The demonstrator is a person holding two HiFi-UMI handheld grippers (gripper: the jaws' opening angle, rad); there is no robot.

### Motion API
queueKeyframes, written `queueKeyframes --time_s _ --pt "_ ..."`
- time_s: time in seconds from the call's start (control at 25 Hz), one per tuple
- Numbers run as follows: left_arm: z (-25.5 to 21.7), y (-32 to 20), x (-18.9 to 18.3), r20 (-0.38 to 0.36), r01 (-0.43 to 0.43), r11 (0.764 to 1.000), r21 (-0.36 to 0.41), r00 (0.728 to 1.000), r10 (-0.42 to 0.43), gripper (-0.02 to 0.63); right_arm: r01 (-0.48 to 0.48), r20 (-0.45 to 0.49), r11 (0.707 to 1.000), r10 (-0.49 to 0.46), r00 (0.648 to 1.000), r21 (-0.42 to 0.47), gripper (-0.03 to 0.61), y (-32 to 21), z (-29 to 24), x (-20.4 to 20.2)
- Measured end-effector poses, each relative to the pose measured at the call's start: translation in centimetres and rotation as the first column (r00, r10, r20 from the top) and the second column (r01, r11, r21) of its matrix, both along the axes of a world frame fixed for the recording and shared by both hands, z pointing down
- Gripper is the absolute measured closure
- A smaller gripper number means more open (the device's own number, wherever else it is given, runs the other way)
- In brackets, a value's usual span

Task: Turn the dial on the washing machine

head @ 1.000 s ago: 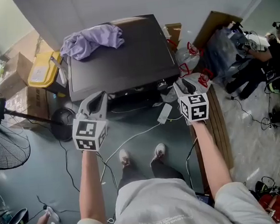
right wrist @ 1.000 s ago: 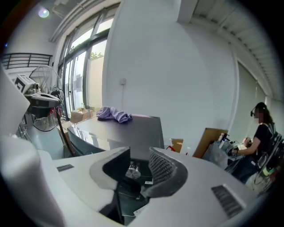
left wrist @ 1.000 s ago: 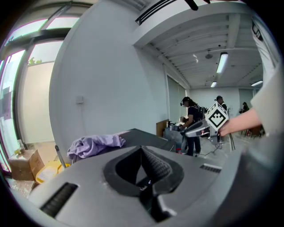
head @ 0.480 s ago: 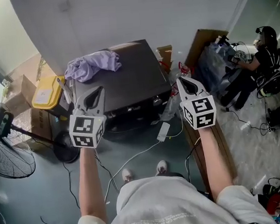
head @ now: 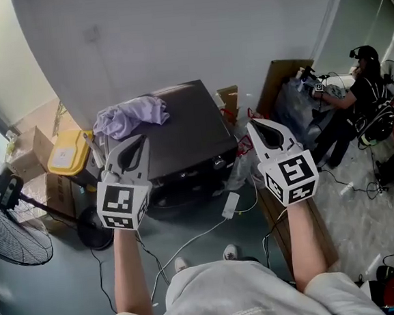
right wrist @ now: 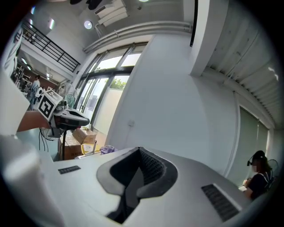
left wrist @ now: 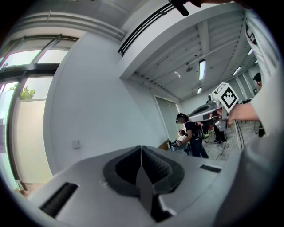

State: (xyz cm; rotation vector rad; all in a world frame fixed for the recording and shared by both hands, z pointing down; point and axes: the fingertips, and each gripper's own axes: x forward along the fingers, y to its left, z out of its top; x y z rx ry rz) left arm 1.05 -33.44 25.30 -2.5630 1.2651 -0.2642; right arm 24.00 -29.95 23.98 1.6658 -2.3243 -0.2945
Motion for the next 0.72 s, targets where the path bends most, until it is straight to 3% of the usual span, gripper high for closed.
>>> queueKeyframes --time_s 0.24,0.72 --pt "-2.0 1.6 0.0 -0.010 -0.022 0.999 0.040 1.000 0.022 0.598 0.021 -0.022 0.999 -0.020 1.000 0.042 0.565 1.4 -1.9 -1.1" --pt "-2.0 2.0 0.0 0.003 -0.031 0.999 0.039 1.000 0.030 0.598 0.019 -0.047 0.999 -0.018 0.999 0.027 0.565 1.4 -1.3 -1.5"
